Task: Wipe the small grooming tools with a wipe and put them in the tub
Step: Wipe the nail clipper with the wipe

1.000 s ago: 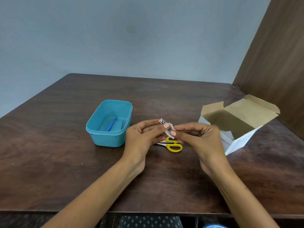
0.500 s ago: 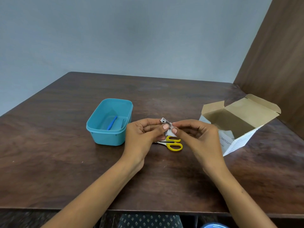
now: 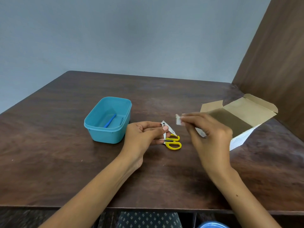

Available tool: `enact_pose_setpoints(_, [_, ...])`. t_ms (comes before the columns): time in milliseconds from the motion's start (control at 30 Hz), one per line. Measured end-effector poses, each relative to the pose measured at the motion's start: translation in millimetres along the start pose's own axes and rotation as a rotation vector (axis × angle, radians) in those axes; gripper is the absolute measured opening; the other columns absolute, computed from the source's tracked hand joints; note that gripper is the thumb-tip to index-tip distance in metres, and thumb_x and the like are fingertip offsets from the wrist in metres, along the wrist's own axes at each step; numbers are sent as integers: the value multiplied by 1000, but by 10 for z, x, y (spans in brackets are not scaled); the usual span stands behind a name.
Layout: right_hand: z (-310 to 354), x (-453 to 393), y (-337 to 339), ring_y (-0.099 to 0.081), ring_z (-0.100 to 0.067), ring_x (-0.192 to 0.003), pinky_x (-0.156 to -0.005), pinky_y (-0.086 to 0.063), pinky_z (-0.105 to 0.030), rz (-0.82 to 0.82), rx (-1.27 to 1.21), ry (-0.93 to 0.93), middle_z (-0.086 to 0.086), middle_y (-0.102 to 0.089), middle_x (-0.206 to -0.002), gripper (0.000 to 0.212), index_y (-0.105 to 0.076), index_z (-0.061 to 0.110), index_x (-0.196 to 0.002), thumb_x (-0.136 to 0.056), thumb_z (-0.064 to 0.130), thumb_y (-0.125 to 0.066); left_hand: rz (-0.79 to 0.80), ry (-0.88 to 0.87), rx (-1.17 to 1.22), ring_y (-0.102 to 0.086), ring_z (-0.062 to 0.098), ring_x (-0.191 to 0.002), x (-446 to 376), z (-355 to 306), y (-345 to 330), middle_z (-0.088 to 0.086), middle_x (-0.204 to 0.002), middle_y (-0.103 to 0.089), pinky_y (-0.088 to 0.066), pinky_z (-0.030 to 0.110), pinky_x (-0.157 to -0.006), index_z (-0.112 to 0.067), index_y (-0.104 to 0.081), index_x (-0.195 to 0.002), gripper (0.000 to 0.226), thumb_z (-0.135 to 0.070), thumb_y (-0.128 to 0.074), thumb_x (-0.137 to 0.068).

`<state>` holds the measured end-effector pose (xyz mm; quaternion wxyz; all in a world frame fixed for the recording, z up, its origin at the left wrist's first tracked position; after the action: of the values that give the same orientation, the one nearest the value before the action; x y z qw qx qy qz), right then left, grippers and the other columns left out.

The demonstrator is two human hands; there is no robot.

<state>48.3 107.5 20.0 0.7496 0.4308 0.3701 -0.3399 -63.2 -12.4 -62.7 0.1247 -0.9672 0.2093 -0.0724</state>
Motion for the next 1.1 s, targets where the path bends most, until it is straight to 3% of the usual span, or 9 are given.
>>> enact_pose_setpoints(167, [119, 129, -282, -68, -20, -79, -62, -55, -36, 244, 94, 116, -2, -73, -88, 13, -71, 11, -90, -82, 3, -64, 24, 7, 1, -71, 8, -63, -2, -6, -7, 3, -69, -75, -52, 15, -51, -3, -72, -92, 16, -5, -73, -76])
enact_pose_setpoints(367, [170, 122, -285, -68, -20, -79, -61, -54, -35, 270, 124, 146, -1, -73, -88, 14, -71, 12, -90, -81, 4, -62, 47, 23, -4, -73, 11, -69, 3, 22, -23, 6, -75, -76, -50, 14, -50, -2, -72, -94, 16, -4, -71, -78])
enact_pose_setpoints(600, [205, 191, -292, -66, -20, -79, -56, -53, -35, 296, 158, 172, -2, -71, -88, 19, -68, 12, -88, -77, -2, -62, 6, 17, 29, -70, 7, -61, -5, -14, 38, 1, -66, -74, -50, 13, -49, -3, -72, -91, 14, -3, -71, -77])
enact_pose_setpoints(1100, [180, 151, -265, -68, -19, -77, -59, -54, -34, 241, 94, 134, 0, -72, -86, 21, -69, 13, -87, -76, -3, -61, 16, -9, -11, -71, 8, -63, -13, -13, 25, 2, -68, -75, -52, 14, -50, -9, -72, -86, 10, -3, -72, -77])
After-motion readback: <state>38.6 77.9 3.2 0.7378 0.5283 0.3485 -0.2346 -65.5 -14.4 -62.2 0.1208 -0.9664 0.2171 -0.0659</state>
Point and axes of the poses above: each hand's wrist, its own x-axis away from the middle knuckle, its own y-axis out of the back of the hand, z = x × y, the point moved 9 cm from there along -x, towards the middle knuckle
